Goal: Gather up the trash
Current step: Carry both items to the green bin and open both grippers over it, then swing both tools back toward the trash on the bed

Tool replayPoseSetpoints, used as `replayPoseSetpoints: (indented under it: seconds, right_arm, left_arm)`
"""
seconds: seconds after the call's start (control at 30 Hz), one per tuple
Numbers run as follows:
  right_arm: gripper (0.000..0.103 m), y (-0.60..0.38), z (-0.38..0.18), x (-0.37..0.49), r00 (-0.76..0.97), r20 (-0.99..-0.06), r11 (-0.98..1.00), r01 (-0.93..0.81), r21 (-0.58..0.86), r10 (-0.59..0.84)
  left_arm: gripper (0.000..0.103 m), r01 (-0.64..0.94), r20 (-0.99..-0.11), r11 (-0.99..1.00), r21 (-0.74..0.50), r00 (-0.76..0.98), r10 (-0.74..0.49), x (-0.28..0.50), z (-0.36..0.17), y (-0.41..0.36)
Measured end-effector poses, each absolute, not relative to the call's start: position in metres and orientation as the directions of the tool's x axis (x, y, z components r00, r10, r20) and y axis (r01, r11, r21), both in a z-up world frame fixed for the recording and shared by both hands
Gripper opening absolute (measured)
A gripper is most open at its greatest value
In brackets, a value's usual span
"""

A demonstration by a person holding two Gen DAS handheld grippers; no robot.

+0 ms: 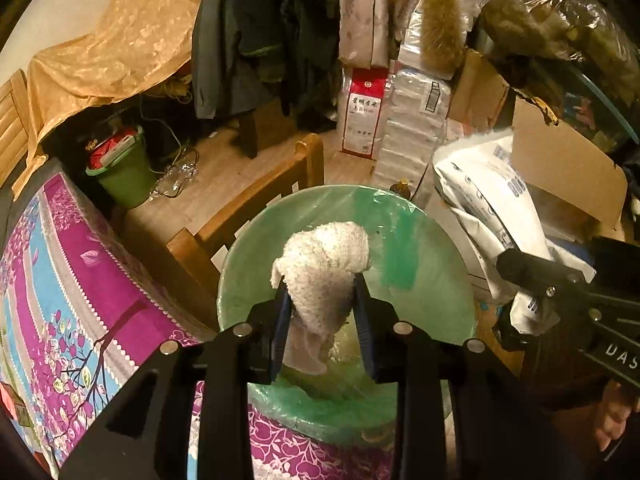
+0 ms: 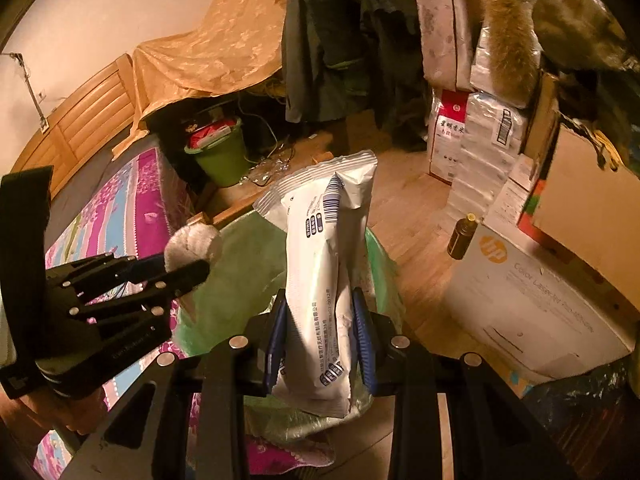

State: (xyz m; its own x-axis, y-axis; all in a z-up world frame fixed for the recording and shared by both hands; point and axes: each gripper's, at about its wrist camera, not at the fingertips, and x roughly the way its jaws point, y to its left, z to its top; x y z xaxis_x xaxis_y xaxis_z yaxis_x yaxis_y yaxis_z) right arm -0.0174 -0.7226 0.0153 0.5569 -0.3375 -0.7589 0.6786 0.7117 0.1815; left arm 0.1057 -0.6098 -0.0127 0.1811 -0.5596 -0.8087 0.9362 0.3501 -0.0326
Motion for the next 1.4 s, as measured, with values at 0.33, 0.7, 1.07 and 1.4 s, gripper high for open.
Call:
replayPoseSetpoints:
  seconds: [0.33, 0.7, 1.07, 1.4]
  right_arm:
    - [0.057, -0.725, 0.008, 0.001, 0.581, -0.746, 0.745, 0.644, 0.175, -0.327]
    - [0.056, -0.718, 0.009, -0.019, 0.568, -0.730, 0.725, 0.673, 0.145, -0.380]
    - [0.065, -0.655, 0.040, -0.044, 0.581, -0.507, 0.674, 0.739, 0.000, -0.637]
    - [0.083, -0.524, 0.053, -0.045, 0.694, -0.200, 0.718, 0.691, -0.084, -0.692]
  left_arm:
    - [0.059, 0.913, -0.809, 0.407, -0.023, 0.223, -0.544, 0.119, -0.014, -0.608]
    - [0.059, 0.908, -0.810, 0.420, -0.010, 0.239, -0.535, 0.116, -0.019, -0.599]
    - [0.066, 0.882, -0.731, 0.470, 0.023, 0.336, -0.594, 0.106, 0.003, -0.563]
    - [0.078, 0.755, -0.507, 0.631, 0.177, 0.620, -0.599, 0.093, 0.023, -0.441]
